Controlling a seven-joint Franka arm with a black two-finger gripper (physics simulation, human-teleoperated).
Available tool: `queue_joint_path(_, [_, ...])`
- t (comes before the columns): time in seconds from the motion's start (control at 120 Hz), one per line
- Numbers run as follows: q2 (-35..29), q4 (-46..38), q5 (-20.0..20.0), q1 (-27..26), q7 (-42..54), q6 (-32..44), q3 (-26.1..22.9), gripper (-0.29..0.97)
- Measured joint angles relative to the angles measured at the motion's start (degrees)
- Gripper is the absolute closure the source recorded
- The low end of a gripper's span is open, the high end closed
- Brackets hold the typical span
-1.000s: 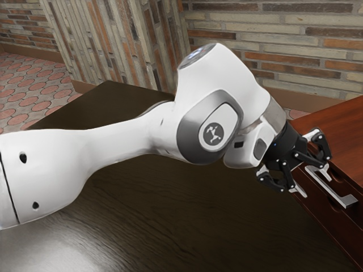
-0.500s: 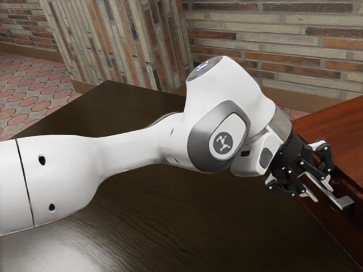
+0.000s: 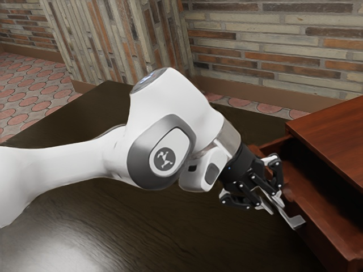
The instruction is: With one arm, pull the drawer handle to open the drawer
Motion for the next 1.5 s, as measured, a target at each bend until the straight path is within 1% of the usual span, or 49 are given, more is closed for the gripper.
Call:
queue_joint_path(0.2, [-8.07,-8.87,0.13,-0.22,0.28,2.81,0.08,0.64])
queue_joint_path(0.6, [-17.09,-18.72,0.14,-0.98,0.71,4.63,1.03,0.63])
queue_joint_path(0.783, [-17.8,-19.51,0.18,-1.18,0.8,4.78,1.29,0.62])
queue_joint_path(0.975, [-18.54,-19.46,0.35,-1.13,0.82,4.74,2.43,0.5])
queue_joint_path(1.133, [-21.24,-18.22,1.56,-0.63,0.96,3.59,5.01,0.45])
queue_joint_path(1.175, [-21.64,-16.97,2.24,-0.36,0.9,2.31,5.58,0.44])
queue_joint_path(1.217, [-21.64,-14.77,3.82,-0.03,0.52,0.39,5.83,0.43])
queue_joint_path(1.275, [-19.27,-7.46,7.62,0.49,-0.92,-4.75,5.98,0.41])
queue_joint_path(1.317, [-16.02,0.05,10.67,0.99,-2.47,-9.9,6.02,0.38])
queue_joint_path(1.35, [-13.22,6.03,12.9,1.73,-3.84,-14.33,6.03,0.34])
queue_joint_path(1.425, [-5.02,20.9,17.41,4.98,-7.59,-25.05,6.03,0.24])
queue_joint_path(1.5, [0.84,30.42,20.74,9.33,-12.7,-34.94,6.31,0.17])
